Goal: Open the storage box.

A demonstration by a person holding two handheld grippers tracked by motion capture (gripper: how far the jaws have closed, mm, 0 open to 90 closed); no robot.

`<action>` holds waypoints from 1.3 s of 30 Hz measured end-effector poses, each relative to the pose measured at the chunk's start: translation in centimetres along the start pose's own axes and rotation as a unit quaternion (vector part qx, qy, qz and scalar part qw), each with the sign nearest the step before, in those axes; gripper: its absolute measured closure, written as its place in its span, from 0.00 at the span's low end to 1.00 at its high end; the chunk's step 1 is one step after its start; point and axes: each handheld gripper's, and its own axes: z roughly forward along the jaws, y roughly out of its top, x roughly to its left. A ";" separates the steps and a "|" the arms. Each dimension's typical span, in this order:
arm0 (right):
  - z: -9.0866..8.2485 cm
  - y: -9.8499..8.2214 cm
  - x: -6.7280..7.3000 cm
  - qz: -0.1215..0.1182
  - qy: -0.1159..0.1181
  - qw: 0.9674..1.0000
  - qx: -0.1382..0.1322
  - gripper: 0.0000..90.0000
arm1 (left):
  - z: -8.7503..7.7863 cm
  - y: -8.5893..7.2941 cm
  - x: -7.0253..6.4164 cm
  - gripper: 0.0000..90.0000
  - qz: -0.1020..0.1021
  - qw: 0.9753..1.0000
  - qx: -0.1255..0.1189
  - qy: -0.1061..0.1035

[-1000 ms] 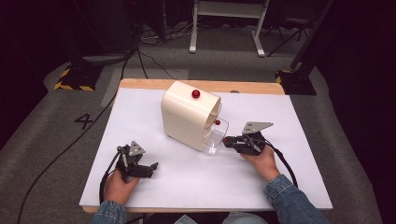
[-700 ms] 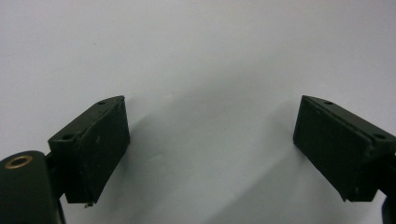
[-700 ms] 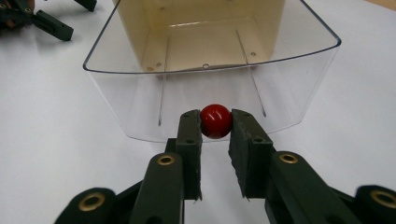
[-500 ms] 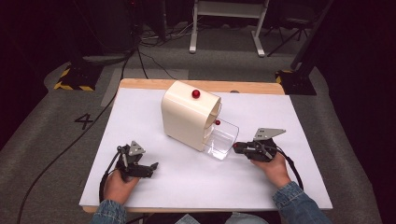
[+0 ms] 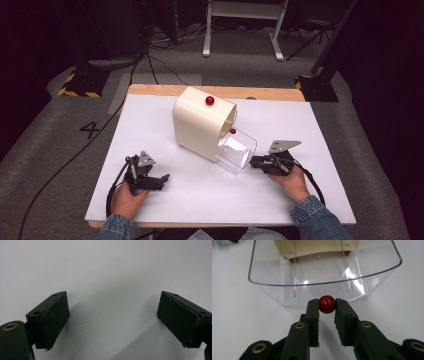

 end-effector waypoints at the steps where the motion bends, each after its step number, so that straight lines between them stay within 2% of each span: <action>1: 0.2 -0.2 0.0 0.003 0.000 1.000 0.004 0.79 | 0.0 0.0 0.0 0.12 0.000 1.000 0.000 0.000; 2: 0.2 -0.2 0.0 0.003 0.000 1.000 0.004 0.79 | 0.0 0.0 0.0 0.12 0.000 1.000 0.000 0.000; 4: 0.3 -0.3 -0.1 0.007 -0.008 1.000 0.010 0.71 | 0.0 0.0 0.0 0.12 0.000 1.000 0.000 0.000; 8: 0.3 -0.6 -0.2 0.007 -0.006 1.000 0.015 0.69 | 0.0 0.0 0.0 0.12 0.000 1.000 0.000 0.000; 16: -1.2 -0.4 0.1 0.003 -0.008 1.000 -0.002 0.68 | 0.0 0.0 0.0 0.12 -0.001 1.000 0.001 -0.002; 21: -2.8 0.1 0.7 0.001 -0.009 1.000 -0.021 0.64 | 0.0 0.0 0.0 0.12 -0.002 1.000 0.001 -0.002; 26: -5.0 1.5 1.1 0.002 -0.012 0.999 -0.050 0.63 | 0.0 0.0 0.0 0.12 -0.002 1.000 0.001 -0.002; 31: -6.7 3.6 1.6 -0.012 -0.012 0.998 -0.066 0.62 | 0.0 0.0 0.0 0.12 -0.001 1.000 0.002 -0.002; 35: -7.4 5.5 2.0 -0.023 -0.013 0.997 -0.074 0.62 | 0.0 0.0 0.0 0.12 -0.002 1.000 0.001 -0.002; 38: -7.3 7.2 2.3 -0.033 -0.013 0.996 -0.081 0.62 | 0.0 0.0 0.0 0.12 -0.002 1.000 0.001 -0.002; 39: -7.3 7.2 2.3 -0.033 -0.013 0.996 -0.081 0.62 | 0.0 0.0 0.0 0.12 -0.002 1.000 0.001 -0.002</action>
